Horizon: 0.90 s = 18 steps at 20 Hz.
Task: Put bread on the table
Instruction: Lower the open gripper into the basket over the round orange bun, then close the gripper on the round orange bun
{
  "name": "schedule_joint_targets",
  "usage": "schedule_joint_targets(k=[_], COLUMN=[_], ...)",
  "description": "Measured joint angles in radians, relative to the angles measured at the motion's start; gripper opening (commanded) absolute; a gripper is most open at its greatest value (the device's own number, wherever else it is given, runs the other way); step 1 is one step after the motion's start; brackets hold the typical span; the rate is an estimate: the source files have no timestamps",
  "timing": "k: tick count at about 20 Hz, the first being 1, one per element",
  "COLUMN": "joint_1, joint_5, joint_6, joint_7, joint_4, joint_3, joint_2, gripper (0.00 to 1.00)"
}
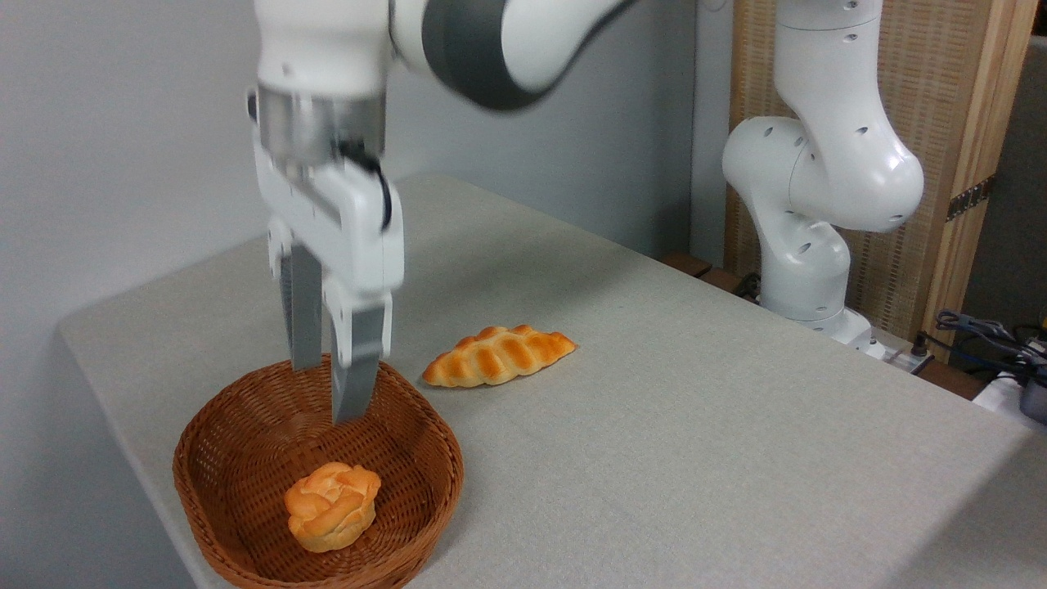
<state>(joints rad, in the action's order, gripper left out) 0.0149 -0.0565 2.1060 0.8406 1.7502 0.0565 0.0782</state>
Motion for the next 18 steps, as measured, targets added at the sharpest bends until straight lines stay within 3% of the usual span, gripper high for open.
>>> schedule_joint_targets(k=[4, 18], joint_1=[0.002, -0.003], joint_5=[0.000, 0.000], joint_6=[0.145, 0.243], joint_7=[0.019, 0.020], joint_4=[0.083, 0.129], joint_3=[0.000, 0.034], joint_2=[0.049, 0.116], gripper=[1.00, 0.98])
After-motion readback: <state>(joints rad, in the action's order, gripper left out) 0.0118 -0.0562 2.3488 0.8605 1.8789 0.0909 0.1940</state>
